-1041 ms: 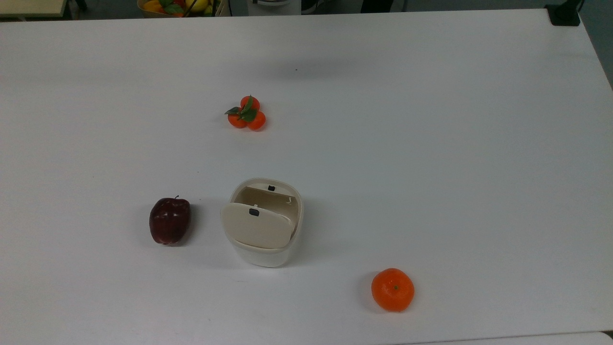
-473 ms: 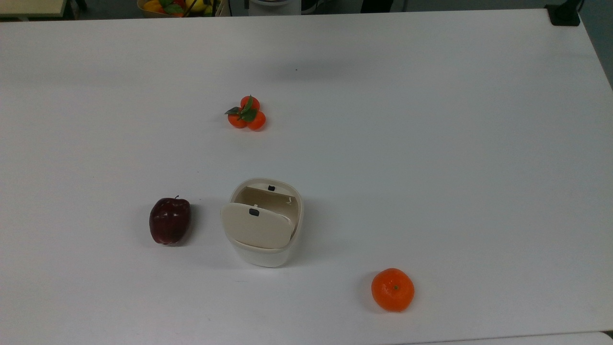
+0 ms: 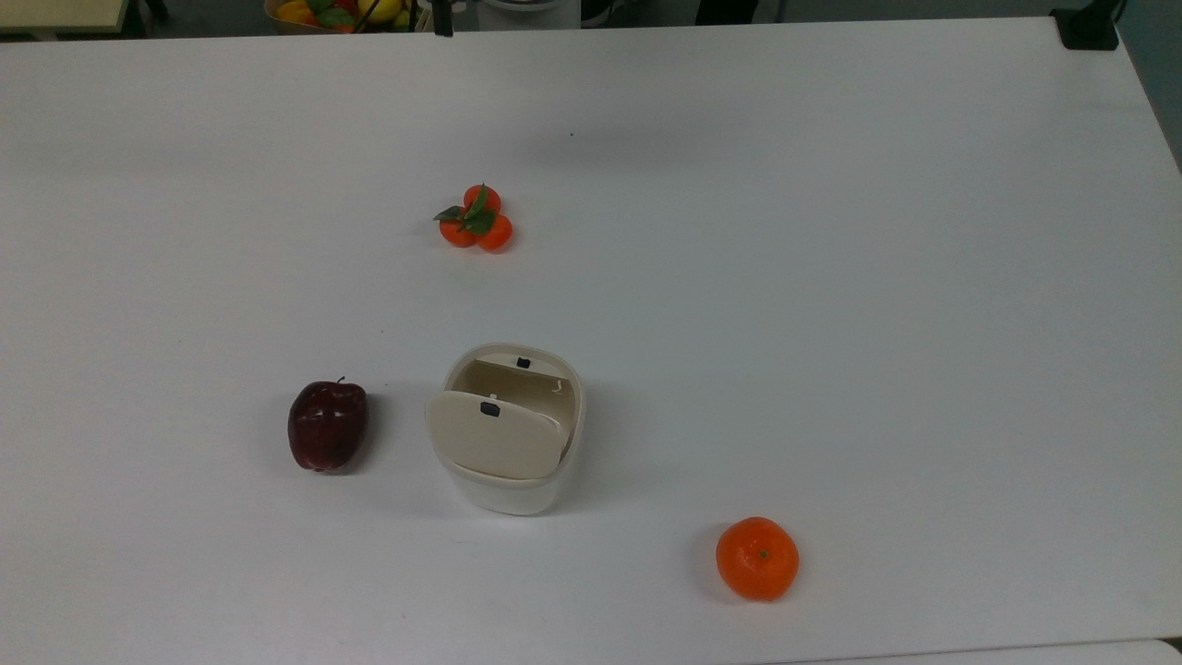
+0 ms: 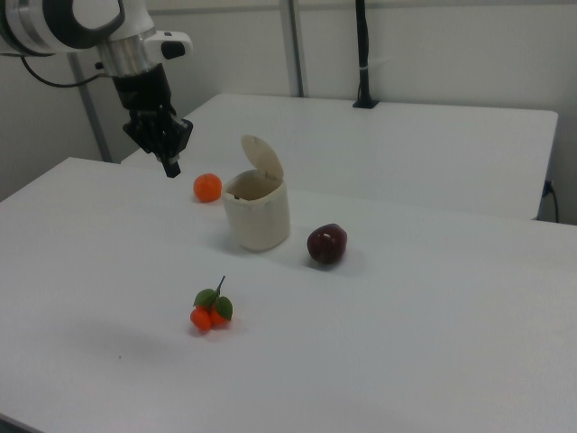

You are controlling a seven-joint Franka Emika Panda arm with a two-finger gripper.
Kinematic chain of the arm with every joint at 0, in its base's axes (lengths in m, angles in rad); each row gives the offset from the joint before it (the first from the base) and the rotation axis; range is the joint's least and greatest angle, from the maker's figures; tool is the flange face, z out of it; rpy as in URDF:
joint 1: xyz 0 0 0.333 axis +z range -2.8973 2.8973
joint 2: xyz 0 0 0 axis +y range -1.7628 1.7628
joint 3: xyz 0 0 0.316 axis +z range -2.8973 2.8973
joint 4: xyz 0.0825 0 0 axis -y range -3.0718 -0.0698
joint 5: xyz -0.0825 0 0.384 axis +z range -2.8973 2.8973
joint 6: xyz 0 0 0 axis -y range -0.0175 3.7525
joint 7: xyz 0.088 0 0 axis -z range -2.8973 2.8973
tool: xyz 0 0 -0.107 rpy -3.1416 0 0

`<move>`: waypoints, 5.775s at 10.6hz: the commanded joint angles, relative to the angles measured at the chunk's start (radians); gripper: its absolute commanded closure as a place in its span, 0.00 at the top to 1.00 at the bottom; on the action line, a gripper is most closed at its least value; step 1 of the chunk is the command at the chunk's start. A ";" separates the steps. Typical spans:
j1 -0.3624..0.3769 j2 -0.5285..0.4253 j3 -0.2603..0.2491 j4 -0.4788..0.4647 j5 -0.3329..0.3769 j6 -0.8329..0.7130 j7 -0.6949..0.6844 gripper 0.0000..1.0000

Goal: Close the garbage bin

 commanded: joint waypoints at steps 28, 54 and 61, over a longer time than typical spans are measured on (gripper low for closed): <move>0.010 0.407 -0.004 0.006 0.002 1.058 0.219 0.00; 0.052 0.448 0.001 -0.013 -0.001 0.864 0.219 0.00; 0.047 0.272 0.001 -0.001 0.000 0.584 0.173 0.00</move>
